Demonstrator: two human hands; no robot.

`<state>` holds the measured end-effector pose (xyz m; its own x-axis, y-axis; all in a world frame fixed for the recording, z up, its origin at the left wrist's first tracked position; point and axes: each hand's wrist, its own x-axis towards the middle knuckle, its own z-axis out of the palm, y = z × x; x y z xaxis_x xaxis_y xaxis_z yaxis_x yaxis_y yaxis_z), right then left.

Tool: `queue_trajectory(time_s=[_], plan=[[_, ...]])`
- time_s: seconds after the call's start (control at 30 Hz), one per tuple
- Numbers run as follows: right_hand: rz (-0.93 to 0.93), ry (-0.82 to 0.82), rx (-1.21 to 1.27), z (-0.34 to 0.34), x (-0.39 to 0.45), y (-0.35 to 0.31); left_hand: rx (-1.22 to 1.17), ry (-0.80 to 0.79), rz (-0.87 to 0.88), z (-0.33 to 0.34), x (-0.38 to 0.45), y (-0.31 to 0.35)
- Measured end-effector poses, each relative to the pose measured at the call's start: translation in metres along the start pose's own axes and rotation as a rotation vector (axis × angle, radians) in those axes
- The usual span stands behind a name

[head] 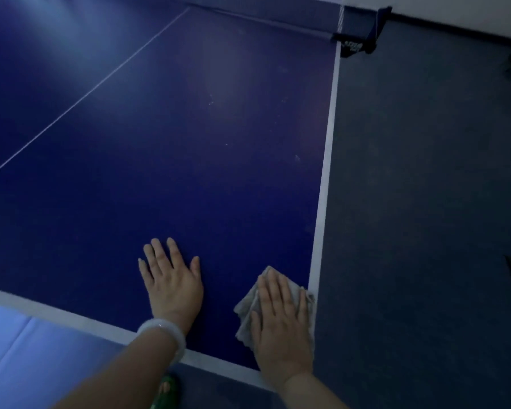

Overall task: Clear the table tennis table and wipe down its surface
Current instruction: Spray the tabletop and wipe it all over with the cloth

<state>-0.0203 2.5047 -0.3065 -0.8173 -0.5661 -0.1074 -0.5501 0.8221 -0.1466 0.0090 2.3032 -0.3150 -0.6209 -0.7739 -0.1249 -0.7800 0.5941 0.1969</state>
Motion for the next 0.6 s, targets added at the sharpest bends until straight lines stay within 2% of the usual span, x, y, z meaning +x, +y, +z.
queue_trajectory(time_s=[0.17, 0.33, 0.47, 0.6], plan=[[-0.285, -0.051, -0.069, -0.003, 0.011, 0.034, -0.001, 0.026, -0.065, 0.009, -0.006, 0.007], [-0.513, -0.089, -0.067, -0.012, 0.072, 0.077, 0.008, 0.052, -0.067, 0.012, -0.006, 0.009], [-0.463, -0.073, -0.076, -0.028, 0.166, 0.109, 0.024, 0.092, -0.075, 0.015, -0.005, 0.005], [-0.116, -0.086, -0.005, -0.030, 0.228, 0.107, 0.014, 0.094, -0.072, 0.016, -0.005, 0.004]])
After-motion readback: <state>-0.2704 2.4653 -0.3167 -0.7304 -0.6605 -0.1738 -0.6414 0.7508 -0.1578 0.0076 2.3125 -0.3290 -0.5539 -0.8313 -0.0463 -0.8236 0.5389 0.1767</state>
